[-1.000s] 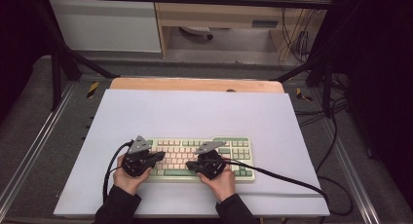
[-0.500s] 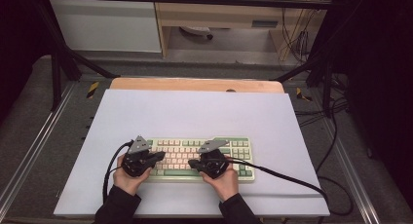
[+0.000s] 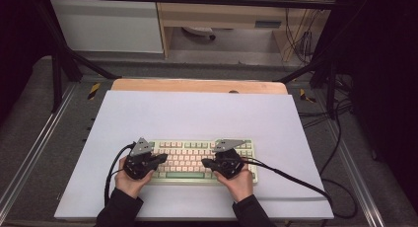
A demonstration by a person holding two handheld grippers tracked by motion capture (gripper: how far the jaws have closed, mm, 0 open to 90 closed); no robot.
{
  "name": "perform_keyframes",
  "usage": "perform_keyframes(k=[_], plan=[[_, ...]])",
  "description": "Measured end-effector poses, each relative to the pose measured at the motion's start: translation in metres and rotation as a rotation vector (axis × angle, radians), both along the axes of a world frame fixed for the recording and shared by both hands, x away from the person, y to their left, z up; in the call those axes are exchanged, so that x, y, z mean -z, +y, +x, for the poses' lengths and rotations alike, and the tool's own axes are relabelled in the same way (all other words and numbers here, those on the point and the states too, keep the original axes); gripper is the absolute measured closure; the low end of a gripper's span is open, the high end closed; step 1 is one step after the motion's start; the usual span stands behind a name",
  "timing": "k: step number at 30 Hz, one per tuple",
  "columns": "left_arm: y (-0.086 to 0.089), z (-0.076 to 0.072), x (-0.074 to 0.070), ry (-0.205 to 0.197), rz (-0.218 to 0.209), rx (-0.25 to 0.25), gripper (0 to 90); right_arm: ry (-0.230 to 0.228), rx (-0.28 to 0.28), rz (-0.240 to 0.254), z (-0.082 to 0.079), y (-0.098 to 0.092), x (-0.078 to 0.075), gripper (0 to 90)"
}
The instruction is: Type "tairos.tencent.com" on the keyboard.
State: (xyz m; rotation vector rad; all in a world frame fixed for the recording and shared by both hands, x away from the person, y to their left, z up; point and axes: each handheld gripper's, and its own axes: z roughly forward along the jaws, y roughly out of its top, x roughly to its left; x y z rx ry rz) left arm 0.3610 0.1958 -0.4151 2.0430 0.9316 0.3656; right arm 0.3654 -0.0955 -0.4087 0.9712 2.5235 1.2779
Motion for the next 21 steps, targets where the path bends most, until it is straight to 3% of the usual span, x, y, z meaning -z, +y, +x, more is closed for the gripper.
perform_keyframes(k=[21], plan=[[-0.018, 0.0, -0.006, -0.014, 0.013, 0.021, 90.0, 0.005, 0.05, 0.022, -0.003, -0.034, 0.004, 90.0]])
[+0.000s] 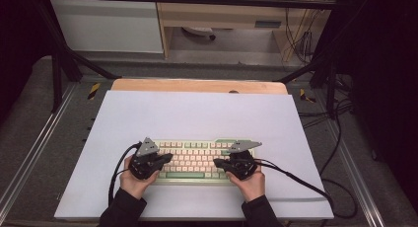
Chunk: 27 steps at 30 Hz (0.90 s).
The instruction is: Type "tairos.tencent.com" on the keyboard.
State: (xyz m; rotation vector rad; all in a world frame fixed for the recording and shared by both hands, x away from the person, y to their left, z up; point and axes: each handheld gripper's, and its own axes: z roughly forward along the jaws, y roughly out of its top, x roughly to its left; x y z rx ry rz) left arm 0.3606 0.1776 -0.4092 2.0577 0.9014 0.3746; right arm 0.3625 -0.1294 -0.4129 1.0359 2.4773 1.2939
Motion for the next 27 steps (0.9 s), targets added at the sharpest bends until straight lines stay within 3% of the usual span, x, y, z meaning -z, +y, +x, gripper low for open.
perform_keyframes(k=[10, 27], plan=[[-0.018, 0.009, -0.002, 0.001, 0.008, 0.012, 90.0, 0.006, 0.002, -0.003, -0.001, -0.001, 0.001, 90.0], [-0.035, 0.022, 0.014, 0.021, 0.054, 0.008, 90.0, 0.001, -0.005, 0.001, -0.002, -0.002, 0.001, 90.0]])
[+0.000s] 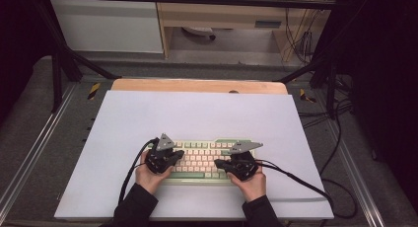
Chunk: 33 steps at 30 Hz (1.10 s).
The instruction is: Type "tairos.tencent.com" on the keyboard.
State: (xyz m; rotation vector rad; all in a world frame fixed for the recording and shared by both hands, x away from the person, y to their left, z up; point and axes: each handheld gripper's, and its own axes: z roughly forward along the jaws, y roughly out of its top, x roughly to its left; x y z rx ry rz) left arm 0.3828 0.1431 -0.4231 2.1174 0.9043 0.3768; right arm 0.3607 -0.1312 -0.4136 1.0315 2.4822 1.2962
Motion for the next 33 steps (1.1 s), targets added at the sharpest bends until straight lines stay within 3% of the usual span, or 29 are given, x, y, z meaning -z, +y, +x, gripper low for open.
perform_keyframes(k=[16, 33], plan=[[-0.001, 0.001, 0.007, 0.004, 0.006, 0.005, 90.0, 0.005, 0.001, -0.001, 0.0, 0.0, 0.001, 90.0], [0.012, -0.011, -0.006, -0.008, -0.026, 0.018, 90.0, -0.006, 0.002, 0.002, 0.0, -0.002, -0.001, 90.0]])
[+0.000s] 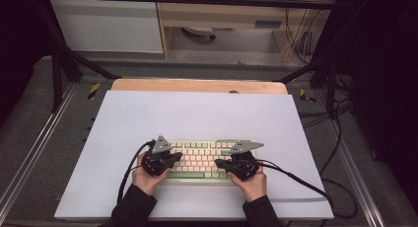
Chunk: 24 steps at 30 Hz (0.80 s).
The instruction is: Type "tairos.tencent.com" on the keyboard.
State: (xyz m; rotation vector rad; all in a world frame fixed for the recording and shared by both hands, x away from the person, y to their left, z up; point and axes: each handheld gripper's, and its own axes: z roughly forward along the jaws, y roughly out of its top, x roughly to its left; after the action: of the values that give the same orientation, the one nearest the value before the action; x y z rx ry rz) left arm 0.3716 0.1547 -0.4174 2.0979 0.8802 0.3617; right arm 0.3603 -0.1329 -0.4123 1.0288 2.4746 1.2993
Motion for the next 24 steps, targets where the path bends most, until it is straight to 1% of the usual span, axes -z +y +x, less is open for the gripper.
perform_keyframes(k=[8, 13, 20, 24], plan=[[0.011, -0.006, -0.004, -0.005, -0.009, -0.008, 90.0, 0.0, 0.001, 0.004, 0.0, 0.0, -0.001, 90.0], [0.016, -0.009, -0.006, -0.008, -0.006, -0.006, 90.0, -0.002, 0.0, 0.006, -0.001, -0.001, -0.002, 90.0], [0.024, -0.015, -0.007, -0.011, -0.016, -0.008, 90.0, 0.004, -0.001, 0.012, 0.0, 0.0, -0.002, 90.0], [0.031, -0.018, -0.007, -0.007, -0.022, -0.015, 90.0, 0.015, -0.002, 0.017, 0.001, 0.003, 0.0, 90.0]])
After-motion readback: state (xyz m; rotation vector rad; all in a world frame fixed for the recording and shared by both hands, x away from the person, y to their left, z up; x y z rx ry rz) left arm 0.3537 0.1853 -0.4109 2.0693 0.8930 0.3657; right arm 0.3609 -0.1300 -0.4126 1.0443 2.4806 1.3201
